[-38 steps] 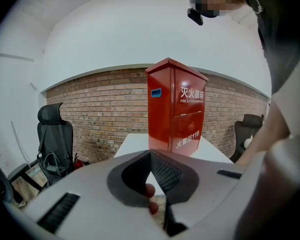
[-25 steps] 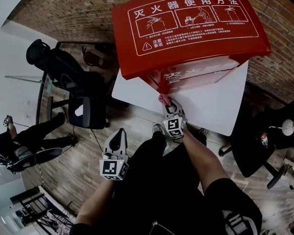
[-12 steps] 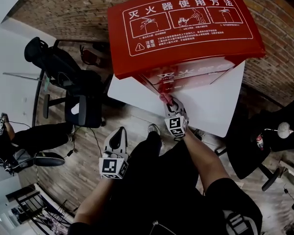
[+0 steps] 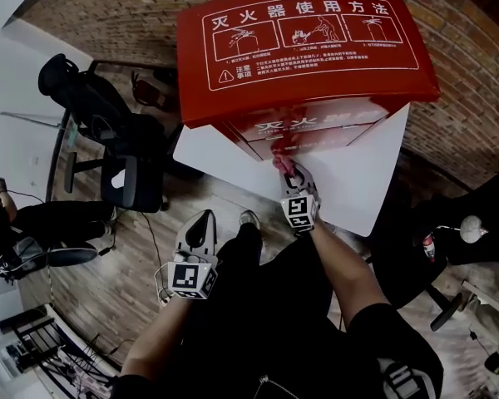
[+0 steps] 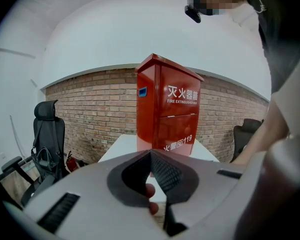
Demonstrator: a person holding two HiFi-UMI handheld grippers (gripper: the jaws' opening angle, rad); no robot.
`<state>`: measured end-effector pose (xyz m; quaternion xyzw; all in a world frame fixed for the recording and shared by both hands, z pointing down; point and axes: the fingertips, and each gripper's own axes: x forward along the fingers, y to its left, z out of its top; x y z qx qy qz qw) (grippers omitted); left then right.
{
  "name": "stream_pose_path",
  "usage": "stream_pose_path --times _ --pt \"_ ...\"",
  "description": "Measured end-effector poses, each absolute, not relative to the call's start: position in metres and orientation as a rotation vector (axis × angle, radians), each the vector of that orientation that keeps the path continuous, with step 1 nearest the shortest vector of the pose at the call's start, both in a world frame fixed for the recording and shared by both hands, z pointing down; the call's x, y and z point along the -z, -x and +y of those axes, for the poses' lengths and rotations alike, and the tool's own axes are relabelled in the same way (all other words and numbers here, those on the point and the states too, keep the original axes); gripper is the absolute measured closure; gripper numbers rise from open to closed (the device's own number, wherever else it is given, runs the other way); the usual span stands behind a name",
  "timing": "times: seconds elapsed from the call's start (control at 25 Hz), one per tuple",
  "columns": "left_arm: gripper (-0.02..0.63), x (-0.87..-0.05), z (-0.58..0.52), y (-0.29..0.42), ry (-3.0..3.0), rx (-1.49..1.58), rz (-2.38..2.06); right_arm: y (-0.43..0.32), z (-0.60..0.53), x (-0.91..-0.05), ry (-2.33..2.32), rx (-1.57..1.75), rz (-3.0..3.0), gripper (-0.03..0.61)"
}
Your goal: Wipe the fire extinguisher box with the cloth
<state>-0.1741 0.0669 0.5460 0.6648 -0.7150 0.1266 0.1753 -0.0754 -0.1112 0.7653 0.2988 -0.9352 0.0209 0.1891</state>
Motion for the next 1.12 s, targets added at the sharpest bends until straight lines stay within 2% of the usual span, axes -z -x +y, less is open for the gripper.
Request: stream_pose_path --times 1.12 --pt "0.586 -0.548 0.064 0.118 -1.816 -0.289 -2.100 0.007 -0.152 -0.773 -0.899 -0.070 -2.592 0.476"
